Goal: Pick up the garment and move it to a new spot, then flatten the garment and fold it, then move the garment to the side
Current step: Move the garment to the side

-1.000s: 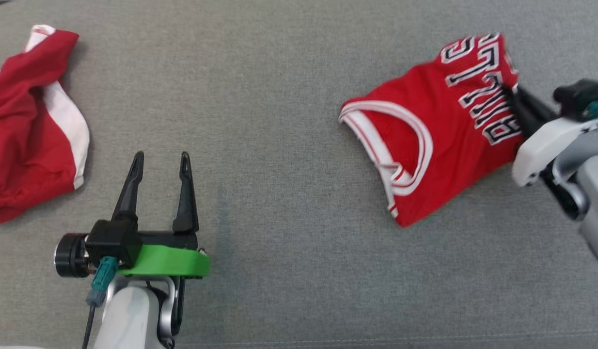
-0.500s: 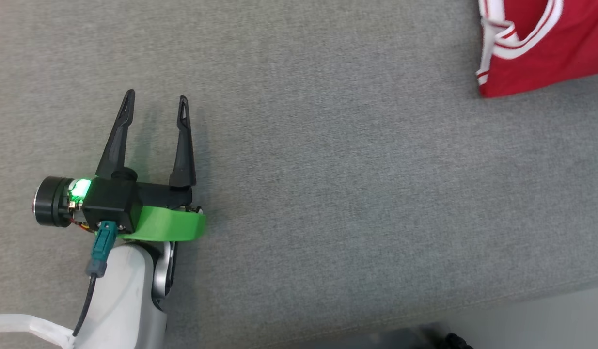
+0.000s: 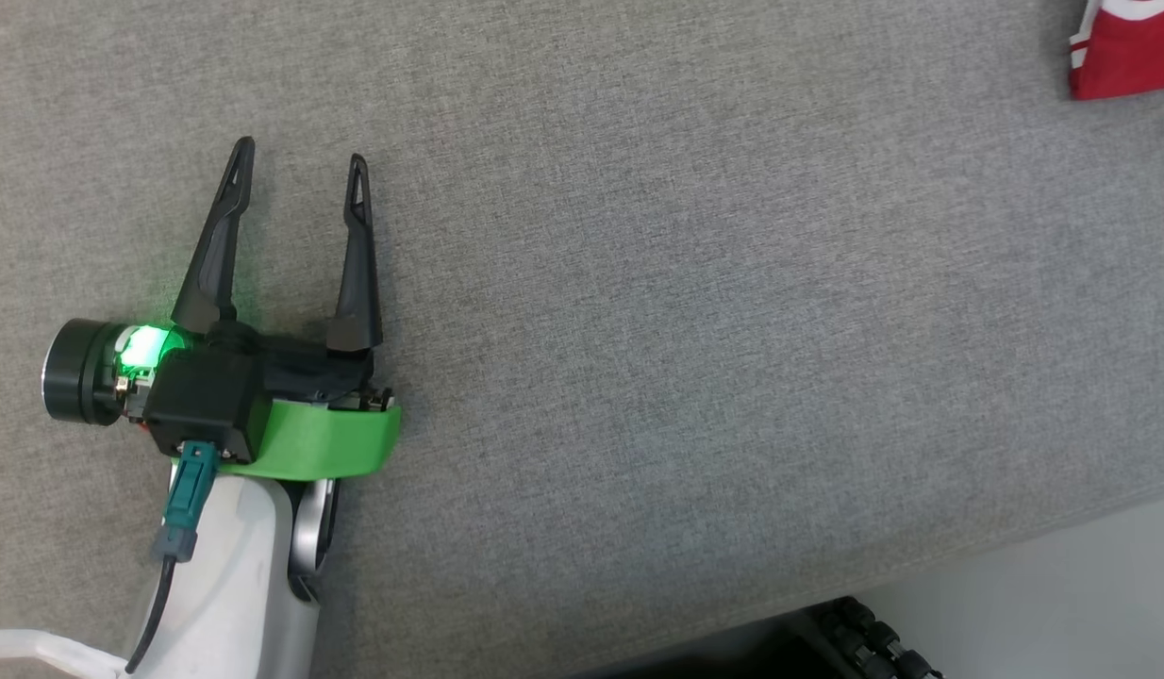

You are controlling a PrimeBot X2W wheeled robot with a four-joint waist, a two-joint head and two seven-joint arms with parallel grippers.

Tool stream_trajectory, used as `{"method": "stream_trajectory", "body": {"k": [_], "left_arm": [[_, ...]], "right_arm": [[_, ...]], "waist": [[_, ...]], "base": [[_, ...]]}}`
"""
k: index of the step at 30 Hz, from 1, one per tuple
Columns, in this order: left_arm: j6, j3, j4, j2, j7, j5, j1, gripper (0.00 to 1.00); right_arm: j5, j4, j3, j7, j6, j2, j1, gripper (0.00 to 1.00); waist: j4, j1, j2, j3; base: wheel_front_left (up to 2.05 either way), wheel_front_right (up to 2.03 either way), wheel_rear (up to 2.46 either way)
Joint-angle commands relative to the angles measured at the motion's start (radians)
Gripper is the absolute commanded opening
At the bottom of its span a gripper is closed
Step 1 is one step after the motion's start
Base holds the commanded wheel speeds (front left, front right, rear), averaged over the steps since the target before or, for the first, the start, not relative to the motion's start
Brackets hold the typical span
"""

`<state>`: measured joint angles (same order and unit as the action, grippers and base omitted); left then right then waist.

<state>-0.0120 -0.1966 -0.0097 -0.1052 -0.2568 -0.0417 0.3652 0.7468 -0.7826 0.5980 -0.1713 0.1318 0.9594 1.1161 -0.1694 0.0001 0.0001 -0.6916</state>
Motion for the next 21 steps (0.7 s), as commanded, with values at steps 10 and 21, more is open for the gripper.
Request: {"method": "stream_trajectory", "body": {"k": [10,21], "left_arm": [[-0.019,0.003,0.024,0.004,-0.006,-0.023,-0.022,1.00],[-0.031,0.041,0.028,0.016,-0.009,-0.079,-0.110,1.00]], "right_arm": [[-0.023,-0.097,0.029,-0.066,-0.002,-0.019,0.075,1.00],[-0.080,0.071,-0.026,-0.094,-0.002,-0.147,-0.028,1.00]], "waist": [[0.031,-0.0001,-0.0001,0.058],[0.081,-0.0001,-0.0001,0.255]], "base": [[0.00,0.00,0.00],[0.00,0.00,0.00]]}}
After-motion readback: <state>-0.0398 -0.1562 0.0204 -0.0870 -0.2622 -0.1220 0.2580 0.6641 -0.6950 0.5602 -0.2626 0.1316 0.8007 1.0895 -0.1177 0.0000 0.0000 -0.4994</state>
